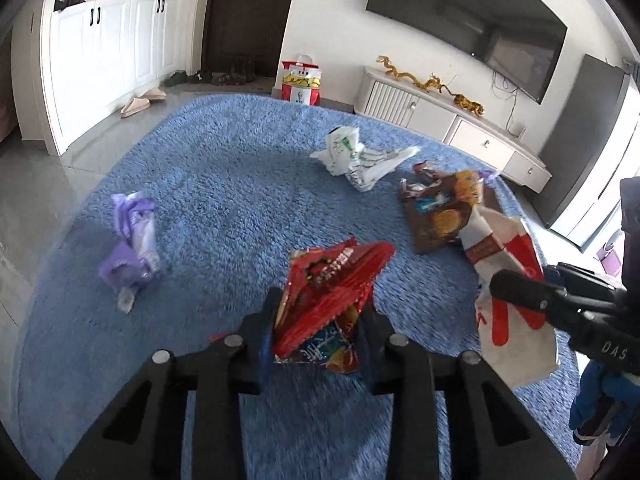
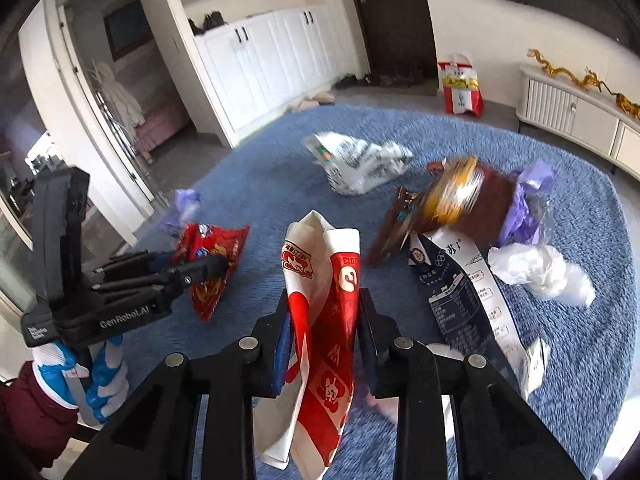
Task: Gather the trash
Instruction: 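Grasp the red chip bag with left tool while right tool grasps red-white paper bag, then carry both bags over the white bin and open both tools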
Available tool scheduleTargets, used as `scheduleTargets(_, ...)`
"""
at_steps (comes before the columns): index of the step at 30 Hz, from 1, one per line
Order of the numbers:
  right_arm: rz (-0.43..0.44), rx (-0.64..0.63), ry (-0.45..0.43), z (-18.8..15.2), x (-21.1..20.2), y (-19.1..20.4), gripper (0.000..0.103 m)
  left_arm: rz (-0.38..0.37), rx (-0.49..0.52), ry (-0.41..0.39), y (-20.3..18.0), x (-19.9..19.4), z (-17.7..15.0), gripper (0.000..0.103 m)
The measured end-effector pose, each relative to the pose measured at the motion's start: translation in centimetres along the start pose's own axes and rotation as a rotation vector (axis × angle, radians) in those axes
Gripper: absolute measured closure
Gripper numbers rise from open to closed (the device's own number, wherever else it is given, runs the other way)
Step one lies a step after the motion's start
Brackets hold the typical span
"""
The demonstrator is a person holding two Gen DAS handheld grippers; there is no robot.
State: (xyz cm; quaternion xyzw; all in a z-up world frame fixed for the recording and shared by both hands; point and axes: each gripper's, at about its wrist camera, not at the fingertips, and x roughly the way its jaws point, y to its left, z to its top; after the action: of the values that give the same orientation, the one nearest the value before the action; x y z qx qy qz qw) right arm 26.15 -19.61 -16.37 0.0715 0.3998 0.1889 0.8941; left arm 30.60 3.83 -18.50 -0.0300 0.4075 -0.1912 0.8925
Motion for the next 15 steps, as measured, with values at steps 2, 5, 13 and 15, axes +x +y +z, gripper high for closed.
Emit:
scheduleTargets(2, 0.016, 0.003, -0.026, -0.1, -1.1, 0.3, 0.074, 0.002, -0.002, -0.01, -0.2, -1.2, -0.3, 0.073)
scheduleTargets(5, 0.041, 0.008, -0.075, -0.3, -3.5, 1.2, 0.074, 0.012, -0.008, -0.03, -0.6, -3.5, -0.9, 0.074)
scheduleTargets(13, 0.067, 0.01, -0.225, -1.3, -11.1, 2.7, 0.074, 0.025, -0.009, -0.094, -2.9, -9.6, -1.9, 0.074)
scheduleTargets(15, 0.065, 0.019, -0.26, -2.1, -13.1, 2.5, 0.074, 0.026, 0.007, -0.111, -4.1, -10.9, -2.0, 0.074)
